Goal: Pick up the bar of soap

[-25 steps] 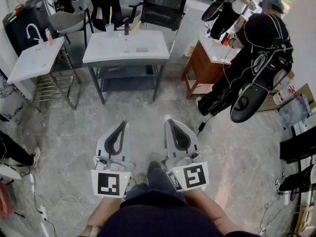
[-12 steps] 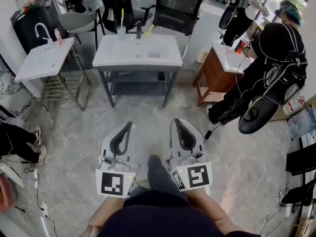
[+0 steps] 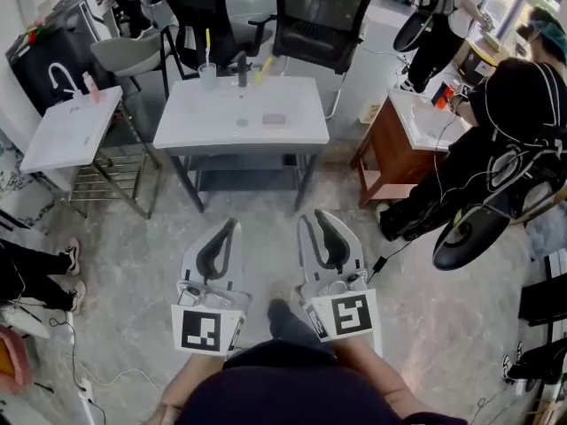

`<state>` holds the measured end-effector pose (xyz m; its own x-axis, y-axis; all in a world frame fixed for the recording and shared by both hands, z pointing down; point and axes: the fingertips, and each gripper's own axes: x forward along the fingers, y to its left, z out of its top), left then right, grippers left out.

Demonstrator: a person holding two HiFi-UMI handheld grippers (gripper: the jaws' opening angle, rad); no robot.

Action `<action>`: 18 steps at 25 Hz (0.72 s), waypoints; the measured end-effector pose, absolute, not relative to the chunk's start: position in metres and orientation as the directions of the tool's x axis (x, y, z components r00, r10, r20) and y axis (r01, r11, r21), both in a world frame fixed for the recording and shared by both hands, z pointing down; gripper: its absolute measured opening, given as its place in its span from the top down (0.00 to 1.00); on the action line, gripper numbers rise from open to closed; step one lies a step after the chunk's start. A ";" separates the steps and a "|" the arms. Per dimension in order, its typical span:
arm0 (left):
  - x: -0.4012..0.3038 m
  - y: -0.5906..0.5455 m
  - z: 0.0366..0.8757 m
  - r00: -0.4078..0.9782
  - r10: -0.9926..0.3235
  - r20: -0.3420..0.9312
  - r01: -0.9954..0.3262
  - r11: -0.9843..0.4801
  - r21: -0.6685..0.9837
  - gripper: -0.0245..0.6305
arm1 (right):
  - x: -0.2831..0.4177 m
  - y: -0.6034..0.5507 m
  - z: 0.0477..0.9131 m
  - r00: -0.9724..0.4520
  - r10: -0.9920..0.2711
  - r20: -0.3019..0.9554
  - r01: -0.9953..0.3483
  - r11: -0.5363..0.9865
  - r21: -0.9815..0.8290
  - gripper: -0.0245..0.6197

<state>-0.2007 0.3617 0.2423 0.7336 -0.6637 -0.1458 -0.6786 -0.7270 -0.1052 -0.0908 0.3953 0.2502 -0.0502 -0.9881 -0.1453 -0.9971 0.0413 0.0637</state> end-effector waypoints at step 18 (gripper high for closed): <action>-0.099 0.221 0.249 0.689 -0.714 -0.124 -0.725 -0.681 -0.103 0.96 | 0.029 0.253 0.264 -0.071 -0.989 -0.126 -0.997 0.068 0.029 0.80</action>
<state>-0.0987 0.2214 0.2489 0.6888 -0.7143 -0.1237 -0.7249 -0.6811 -0.1032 0.0286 0.2534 0.2643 -0.0708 -0.9895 -0.1263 -0.9973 0.0677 0.0286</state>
